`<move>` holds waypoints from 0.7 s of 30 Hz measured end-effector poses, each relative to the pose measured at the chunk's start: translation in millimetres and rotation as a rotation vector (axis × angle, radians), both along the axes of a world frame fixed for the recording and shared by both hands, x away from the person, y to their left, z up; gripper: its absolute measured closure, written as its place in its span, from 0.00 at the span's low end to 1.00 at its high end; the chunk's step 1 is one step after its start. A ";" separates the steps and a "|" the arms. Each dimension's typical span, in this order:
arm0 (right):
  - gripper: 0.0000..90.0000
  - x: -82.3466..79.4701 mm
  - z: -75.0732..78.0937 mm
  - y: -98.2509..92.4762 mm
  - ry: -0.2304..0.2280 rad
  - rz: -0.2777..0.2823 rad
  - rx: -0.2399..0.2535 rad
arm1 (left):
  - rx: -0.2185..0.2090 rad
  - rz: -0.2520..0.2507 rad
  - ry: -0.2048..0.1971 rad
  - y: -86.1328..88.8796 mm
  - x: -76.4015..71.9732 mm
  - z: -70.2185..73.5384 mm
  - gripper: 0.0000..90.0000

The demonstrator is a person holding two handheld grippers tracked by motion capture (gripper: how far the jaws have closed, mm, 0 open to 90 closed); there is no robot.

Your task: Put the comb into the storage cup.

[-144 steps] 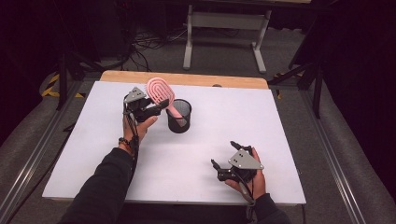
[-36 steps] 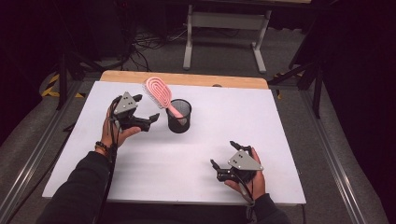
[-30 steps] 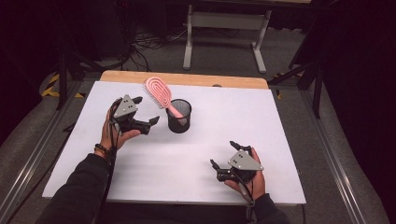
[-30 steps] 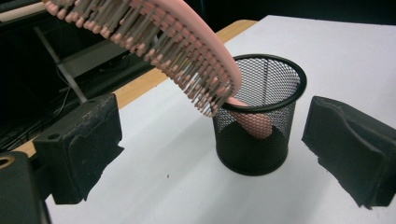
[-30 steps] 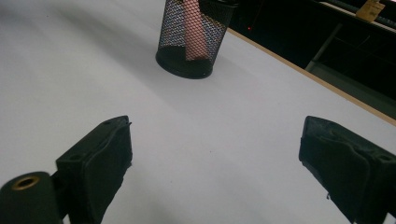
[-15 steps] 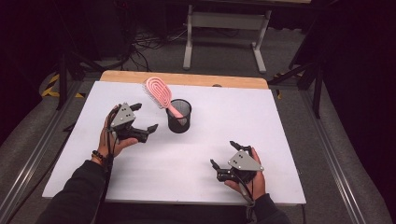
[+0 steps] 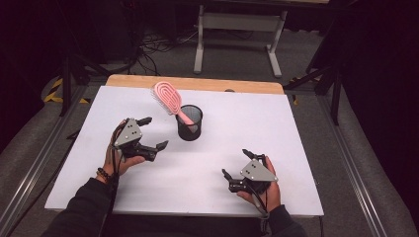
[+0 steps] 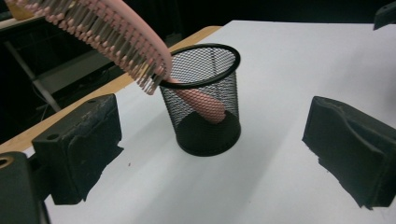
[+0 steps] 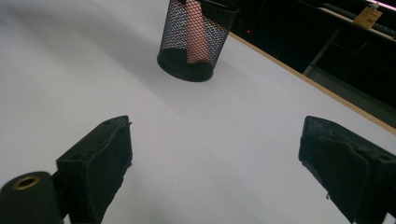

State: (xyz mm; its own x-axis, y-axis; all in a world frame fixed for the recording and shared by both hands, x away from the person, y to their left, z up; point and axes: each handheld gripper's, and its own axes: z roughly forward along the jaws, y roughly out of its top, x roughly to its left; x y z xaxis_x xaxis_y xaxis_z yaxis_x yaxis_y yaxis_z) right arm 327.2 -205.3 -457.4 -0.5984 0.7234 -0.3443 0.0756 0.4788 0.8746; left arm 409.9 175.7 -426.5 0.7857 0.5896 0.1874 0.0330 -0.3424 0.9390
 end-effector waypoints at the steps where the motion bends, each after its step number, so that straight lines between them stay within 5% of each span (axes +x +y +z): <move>1: 0.11 -0.2 0.2 -0.1 -0.001 0.001 -0.001 | 0.002 -0.002 0.000 -0.2 -1.0 0.0 0.06; 21: 0.11 -1.7 2.2 -0.7 -0.013 0.017 0.000 | 0.025 -0.101 -0.034 -11.5 -27.7 2.6 0.05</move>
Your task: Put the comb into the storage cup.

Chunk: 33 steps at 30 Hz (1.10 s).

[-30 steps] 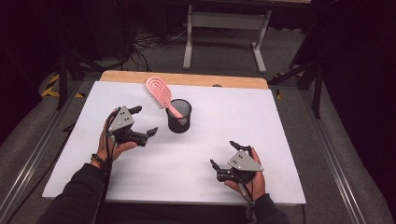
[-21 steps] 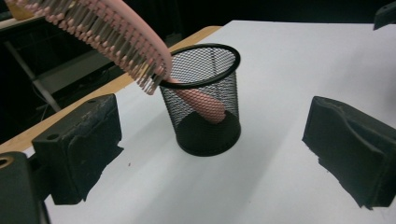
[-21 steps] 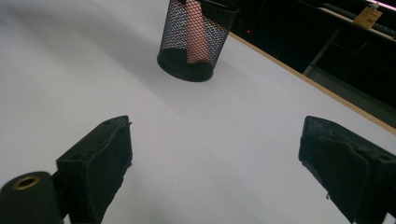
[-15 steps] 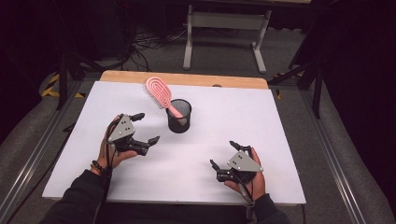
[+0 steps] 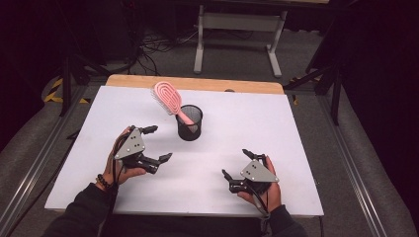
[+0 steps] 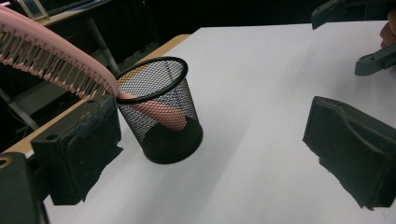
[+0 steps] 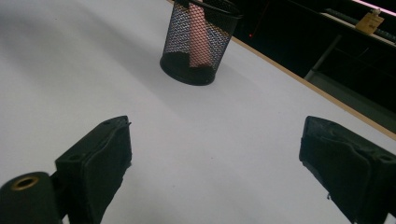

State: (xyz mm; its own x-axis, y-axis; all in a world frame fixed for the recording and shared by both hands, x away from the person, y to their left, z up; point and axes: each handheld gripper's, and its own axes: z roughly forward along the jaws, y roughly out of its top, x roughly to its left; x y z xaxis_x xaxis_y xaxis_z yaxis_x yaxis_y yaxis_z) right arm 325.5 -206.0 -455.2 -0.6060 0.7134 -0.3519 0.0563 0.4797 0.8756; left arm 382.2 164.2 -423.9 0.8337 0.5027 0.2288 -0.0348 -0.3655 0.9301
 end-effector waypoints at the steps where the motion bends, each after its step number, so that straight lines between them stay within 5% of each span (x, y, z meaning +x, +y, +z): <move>1: 0.11 0.0 0.2 -0.1 0.000 0.002 0.001 | 0.005 -0.002 -0.002 -0.3 -1.0 -0.4 0.05; 14: 0.10 -1.4 0.9 0.2 -0.008 0.011 0.005 | 0.030 -0.039 -0.014 3.6 -15.5 1.9 0.05; 33: 0.10 -4.5 2.0 4.5 -0.024 0.029 -0.001 | 0.090 -0.010 -0.040 17.8 -32.9 -7.6 0.05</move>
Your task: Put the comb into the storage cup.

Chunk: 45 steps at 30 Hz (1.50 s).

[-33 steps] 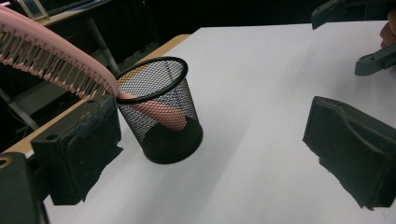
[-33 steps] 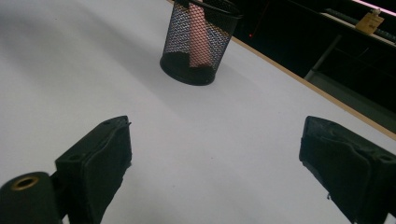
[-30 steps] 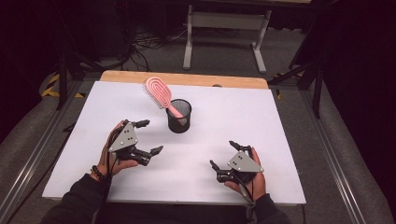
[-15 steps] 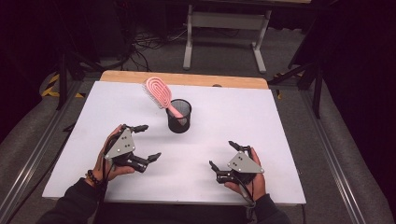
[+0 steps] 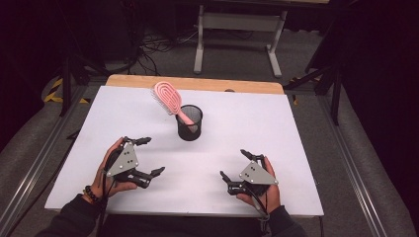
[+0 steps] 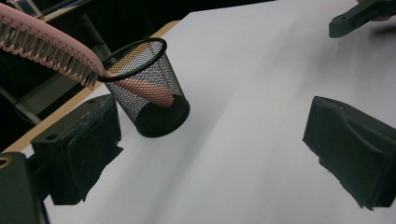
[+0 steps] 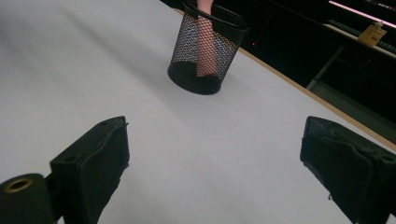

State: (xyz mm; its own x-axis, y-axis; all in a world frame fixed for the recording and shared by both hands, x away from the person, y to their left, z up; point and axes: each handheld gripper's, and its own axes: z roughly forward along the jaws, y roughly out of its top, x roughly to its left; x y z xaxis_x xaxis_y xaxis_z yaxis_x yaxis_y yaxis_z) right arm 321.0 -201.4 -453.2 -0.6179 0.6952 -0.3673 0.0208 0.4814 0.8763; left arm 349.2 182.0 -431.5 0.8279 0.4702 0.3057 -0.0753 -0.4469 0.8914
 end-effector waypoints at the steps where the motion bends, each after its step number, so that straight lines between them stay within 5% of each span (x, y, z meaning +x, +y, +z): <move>1: 0.10 -0.1 0.0 0.3 0.001 0.001 0.000 | 0.004 0.001 0.000 1.2 -0.9 -0.5 0.05; 30: 0.10 -3.5 3.8 -0.2 -0.017 -0.002 -0.001 | 0.040 0.067 0.004 33.6 -10.9 -17.4 0.06; 45: 0.10 -4.7 5.8 -1.3 -0.028 -0.005 0.006 | 0.006 0.139 0.018 51.2 -12.1 -29.9 0.07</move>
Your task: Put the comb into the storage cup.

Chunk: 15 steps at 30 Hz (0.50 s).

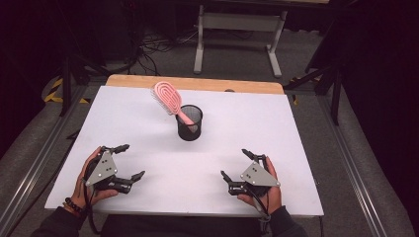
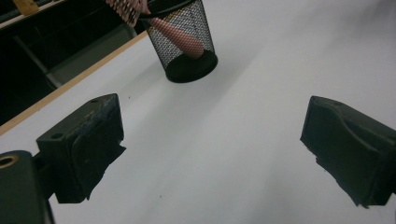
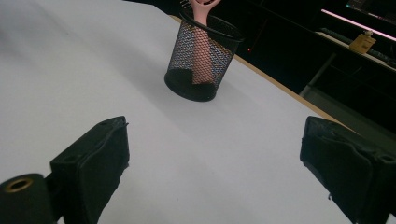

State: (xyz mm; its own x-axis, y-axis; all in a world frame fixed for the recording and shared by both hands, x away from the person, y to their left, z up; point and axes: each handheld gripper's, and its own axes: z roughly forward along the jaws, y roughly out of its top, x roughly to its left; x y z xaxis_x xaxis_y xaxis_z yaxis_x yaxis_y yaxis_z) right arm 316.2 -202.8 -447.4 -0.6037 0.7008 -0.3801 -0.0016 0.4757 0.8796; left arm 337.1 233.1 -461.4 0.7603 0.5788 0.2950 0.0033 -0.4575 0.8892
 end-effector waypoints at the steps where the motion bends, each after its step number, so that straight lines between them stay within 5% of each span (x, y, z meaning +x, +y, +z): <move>1: 0.10 0.0 0.1 -0.1 0.000 -0.001 0.001 | -0.006 -0.001 0.009 0.8 0.3 -1.3 0.07; 7: 0.10 0.0 0.6 -0.7 -0.001 -0.002 0.007 | -0.008 0.002 0.031 5.0 0.7 -6.9 0.07; 15: 0.10 -0.7 1.3 -3.3 0.001 -0.005 0.020 | -0.064 0.013 0.085 10.0 2.7 -14.3 0.06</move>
State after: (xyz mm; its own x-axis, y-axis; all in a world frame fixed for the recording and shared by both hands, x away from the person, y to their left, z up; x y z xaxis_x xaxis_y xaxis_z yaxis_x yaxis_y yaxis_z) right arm 315.6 -206.1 -446.1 -0.6006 0.7112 -0.3653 0.0019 0.4582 0.8889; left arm 339.9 243.2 -475.6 0.7731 0.6045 0.1922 0.0852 -0.3992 0.9129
